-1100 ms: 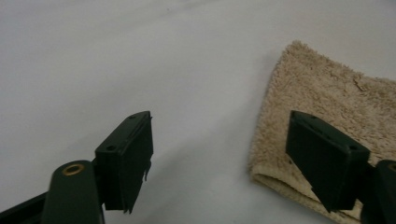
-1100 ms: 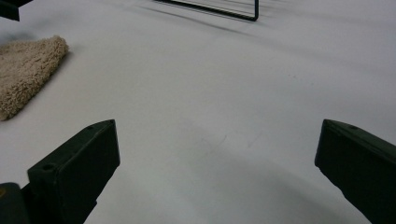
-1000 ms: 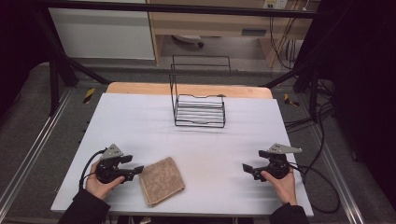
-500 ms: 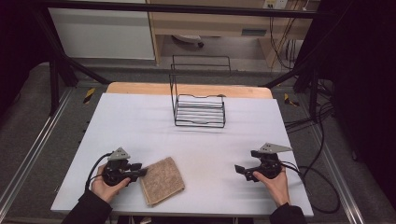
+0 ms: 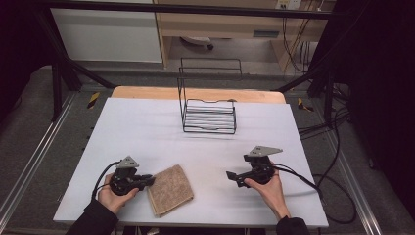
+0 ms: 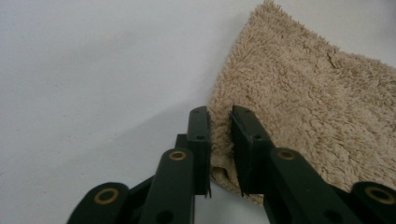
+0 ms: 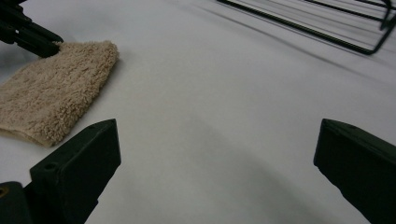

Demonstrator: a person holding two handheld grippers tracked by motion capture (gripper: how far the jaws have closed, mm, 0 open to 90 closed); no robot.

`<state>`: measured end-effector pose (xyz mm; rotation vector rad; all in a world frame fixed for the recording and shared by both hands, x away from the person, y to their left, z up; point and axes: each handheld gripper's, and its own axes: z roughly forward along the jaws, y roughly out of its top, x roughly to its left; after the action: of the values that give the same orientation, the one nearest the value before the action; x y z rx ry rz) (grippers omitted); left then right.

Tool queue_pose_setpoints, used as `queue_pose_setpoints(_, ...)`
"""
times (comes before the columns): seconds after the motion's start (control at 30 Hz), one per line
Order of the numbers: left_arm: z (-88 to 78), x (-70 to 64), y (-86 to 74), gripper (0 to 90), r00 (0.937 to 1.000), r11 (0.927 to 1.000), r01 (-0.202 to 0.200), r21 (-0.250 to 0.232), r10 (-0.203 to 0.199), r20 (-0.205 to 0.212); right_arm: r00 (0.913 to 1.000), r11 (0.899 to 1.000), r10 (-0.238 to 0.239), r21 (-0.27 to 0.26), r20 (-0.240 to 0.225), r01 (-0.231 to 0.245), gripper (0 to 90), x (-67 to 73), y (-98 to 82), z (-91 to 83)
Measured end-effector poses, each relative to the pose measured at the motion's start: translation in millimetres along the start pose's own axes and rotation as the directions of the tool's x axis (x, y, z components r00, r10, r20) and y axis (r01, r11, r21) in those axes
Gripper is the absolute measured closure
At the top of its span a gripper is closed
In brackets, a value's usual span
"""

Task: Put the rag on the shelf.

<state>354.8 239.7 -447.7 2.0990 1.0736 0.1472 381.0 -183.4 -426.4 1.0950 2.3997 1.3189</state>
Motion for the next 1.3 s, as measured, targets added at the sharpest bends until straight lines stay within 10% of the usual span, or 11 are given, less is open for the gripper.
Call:
queue_pose_setpoints(0.73,1.2,-4.3,0.1,81.7,0.9991,0.9994,-0.034,0.004,0.034,-0.025,0.9926,0.995,-0.076,0.053,-0.095,0.081,13.1,69.1,51.6,94.6)
queue_pose_setpoints(1.3,-0.2,-4.4,1.9,83.8,0.9993,0.9996,-0.025,0.013,0.025,-0.026,0.9788,0.984,-0.072,0.145,-0.192,0.101,59.6,84.0,55.9,142.2)
